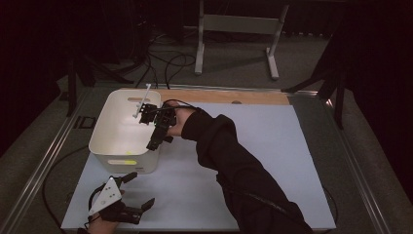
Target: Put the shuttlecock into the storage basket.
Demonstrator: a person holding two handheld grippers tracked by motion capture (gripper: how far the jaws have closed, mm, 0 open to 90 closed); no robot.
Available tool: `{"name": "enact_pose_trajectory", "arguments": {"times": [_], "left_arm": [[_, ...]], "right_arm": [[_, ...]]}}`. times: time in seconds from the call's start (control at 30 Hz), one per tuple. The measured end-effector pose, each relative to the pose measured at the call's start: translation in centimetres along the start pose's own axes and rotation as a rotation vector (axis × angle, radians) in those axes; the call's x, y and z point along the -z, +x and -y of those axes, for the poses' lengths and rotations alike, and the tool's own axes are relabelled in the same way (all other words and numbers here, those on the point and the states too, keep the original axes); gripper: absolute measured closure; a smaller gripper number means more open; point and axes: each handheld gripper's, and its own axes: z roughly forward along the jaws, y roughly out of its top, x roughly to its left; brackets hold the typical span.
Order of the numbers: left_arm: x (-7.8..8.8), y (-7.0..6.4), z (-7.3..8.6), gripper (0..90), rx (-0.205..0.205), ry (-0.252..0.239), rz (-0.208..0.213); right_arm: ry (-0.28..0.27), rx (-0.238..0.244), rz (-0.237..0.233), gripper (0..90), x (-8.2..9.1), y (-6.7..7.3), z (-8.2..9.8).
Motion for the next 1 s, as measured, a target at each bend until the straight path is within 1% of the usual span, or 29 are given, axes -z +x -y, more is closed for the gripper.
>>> {"name": "enact_pose_trajectory", "arguments": {"times": [0.03,0.13,0.17,0.37,0.4,0.5,0.53,0.6,0.77,0.93,1.0], "left_arm": [[0.0,0.0,0.0,0.0,0.0,0.0,0.0],[0.0,0.0,0.0,0.0,-0.002,0.004,0.001],[-0.1,0.0,0.0,0.0,-0.002,0.004,0.0],[-0.1,0.0,0.0,0.0,-0.003,0.007,0.002],[-0.1,0.0,0.0,0.0,-0.004,0.007,0.002],[-0.1,0.0,0.0,0.0,-0.002,0.007,0.002],[-0.1,0.0,0.0,0.0,-0.002,0.007,0.001],[-0.1,0.0,0.0,0.0,-0.001,0.009,0.002],[-0.2,0.0,0.0,0.0,-0.005,0.012,0.0],[-0.2,-0.1,0.0,0.0,-0.004,0.012,0.001],[-0.2,-0.1,0.0,0.0,-0.005,0.012,0.002]], "right_arm": [[-0.001,0.002,0.009,7.7,0.1,0.0,0.2],[-0.004,-0.001,0.008,7.7,0.2,0.0,0.6],[-0.01,0.007,0.015,7.7,0.4,0.0,1.0],[-0.026,0.008,0.029,7.7,0.7,0.2,2.5],[-0.022,0.006,0.036,7.7,0.7,0.2,2.8],[-0.036,-0.005,0.047,7.7,0.8,0.0,3.7],[-0.042,-0.014,0.041,7.7,0.8,0.0,4.1],[-0.05,-0.013,0.048,7.7,0.9,-0.2,4.8],[-0.057,-0.038,0.056,7.8,0.9,-0.3,6.5],[-0.078,-0.04,0.065,7.8,0.8,-0.2,8.0],[-0.088,-0.049,0.064,7.8,0.8,-0.2,8.7]]}}
